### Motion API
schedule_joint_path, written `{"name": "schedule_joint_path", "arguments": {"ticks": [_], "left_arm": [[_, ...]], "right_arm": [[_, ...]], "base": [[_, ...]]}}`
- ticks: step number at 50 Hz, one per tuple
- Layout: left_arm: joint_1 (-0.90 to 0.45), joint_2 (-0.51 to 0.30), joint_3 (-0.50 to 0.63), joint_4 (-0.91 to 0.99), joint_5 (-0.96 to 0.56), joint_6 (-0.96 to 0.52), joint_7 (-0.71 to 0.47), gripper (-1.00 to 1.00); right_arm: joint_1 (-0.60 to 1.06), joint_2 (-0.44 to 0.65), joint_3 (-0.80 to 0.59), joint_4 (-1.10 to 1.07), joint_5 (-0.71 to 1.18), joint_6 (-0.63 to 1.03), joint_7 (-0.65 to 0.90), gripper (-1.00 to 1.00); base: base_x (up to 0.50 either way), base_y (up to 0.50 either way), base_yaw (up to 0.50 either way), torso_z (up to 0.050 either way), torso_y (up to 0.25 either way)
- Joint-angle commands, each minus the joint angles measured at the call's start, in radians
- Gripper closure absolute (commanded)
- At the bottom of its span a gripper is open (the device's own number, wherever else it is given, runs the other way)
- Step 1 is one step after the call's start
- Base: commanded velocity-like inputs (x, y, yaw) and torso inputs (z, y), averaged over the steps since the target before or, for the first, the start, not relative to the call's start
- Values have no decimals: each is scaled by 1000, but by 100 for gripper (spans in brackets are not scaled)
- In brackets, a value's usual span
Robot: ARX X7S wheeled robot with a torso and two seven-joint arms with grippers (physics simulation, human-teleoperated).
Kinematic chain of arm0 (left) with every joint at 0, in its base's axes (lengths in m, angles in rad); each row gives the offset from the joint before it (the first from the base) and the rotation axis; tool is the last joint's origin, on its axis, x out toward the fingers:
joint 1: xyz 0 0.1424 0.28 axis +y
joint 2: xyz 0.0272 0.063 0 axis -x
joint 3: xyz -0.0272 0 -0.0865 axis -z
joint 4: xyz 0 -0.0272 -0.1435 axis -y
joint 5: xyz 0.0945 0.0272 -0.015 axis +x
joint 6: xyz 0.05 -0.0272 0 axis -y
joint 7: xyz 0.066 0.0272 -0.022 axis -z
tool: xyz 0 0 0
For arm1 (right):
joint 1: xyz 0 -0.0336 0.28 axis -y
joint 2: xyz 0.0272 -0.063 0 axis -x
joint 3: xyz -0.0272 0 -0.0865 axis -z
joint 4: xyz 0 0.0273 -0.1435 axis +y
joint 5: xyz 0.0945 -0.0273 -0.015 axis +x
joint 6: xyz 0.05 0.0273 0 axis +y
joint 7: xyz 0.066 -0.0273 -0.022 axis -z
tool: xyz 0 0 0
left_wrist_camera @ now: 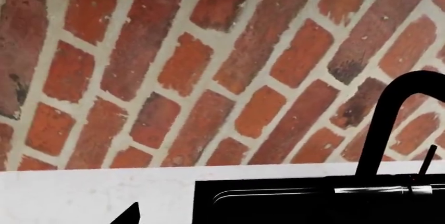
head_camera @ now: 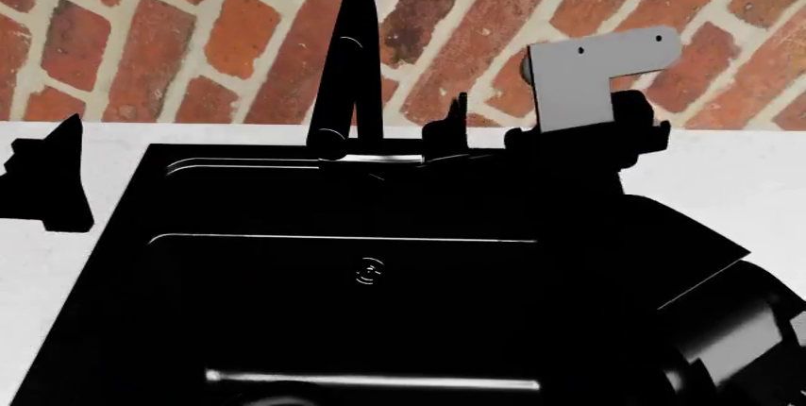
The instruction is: Pick the pan and sponge and place them into the sink. Then turn on the water.
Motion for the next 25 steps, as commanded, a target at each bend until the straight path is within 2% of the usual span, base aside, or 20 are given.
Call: {"name": "schedule_joint_path", "arguments": {"ticks": [1,12,25], "left_arm": [[2,-7,-7,-4,1,-3,-24,-100],[18,-11,-44,-2,-43,9,-20,-100],[57,-22,-47,22,34,91,27,-100]], "right_arm": [[20,-88,-15,138,-18,11,-57,-100],[63,-155,-7,264,-22,9,-110,-100],[90,-225,3,411,-15,8,-191,-100]], "base": [[0,0,0,0,0],[0,0,0,0,0],[0,0,0,0,0]]}}
